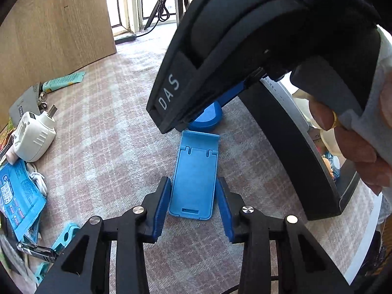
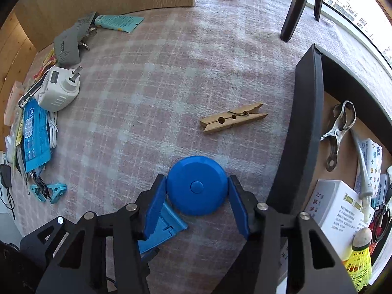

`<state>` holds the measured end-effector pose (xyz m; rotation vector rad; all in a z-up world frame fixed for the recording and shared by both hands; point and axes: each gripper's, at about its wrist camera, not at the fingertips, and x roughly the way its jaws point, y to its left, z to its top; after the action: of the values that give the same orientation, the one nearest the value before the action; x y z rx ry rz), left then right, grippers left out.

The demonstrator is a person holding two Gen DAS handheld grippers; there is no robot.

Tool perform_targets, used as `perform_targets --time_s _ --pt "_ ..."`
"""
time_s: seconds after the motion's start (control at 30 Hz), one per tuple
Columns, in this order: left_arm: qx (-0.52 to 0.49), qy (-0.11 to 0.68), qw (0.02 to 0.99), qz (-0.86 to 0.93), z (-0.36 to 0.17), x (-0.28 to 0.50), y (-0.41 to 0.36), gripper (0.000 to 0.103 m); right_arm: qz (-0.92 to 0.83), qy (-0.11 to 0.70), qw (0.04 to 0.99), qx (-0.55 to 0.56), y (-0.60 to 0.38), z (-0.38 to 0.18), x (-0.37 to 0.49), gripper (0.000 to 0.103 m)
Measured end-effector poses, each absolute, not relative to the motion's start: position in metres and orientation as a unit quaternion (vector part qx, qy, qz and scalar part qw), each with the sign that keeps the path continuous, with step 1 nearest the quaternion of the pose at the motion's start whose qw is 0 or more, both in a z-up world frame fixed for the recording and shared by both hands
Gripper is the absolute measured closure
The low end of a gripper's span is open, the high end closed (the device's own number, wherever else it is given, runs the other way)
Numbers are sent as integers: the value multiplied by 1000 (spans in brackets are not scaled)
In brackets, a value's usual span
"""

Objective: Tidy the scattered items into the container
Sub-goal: 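Grasp the blue tape measure with the right gripper while the left grasps the blue phone stand, then carry the tape measure and phone stand into the tray and open both grippers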

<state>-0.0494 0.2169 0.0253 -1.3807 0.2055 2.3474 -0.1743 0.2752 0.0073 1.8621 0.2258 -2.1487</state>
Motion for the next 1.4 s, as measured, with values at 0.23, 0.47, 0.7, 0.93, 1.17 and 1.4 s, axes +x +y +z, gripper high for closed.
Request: perform_targets --time_s 0.23,0.47,0.7,0.93,1.17,1.4 --pt "-507 19 210 835 32 -51 200 68 -755 39 144 638 290 13 -174 54" --pt "-500 0 211 840 54 -46 187 68 -775 8 148 615 308 41 -177 54" --pt "-478 -6 233 847 87 -53 199 68 -801 -30 135 582 332 95 -181 54" --pt "-471 -2 254 845 98 -86 232 68 -824 -56 78 558 408 125 -170 54" --pt "-469 7 286 835 109 -115 286 68 -828 -78 3 555 492 125 -149 54" --pt "-451 27 308 837 126 -128 345 68 -826 -105 -61 551 558 118 -128 54"
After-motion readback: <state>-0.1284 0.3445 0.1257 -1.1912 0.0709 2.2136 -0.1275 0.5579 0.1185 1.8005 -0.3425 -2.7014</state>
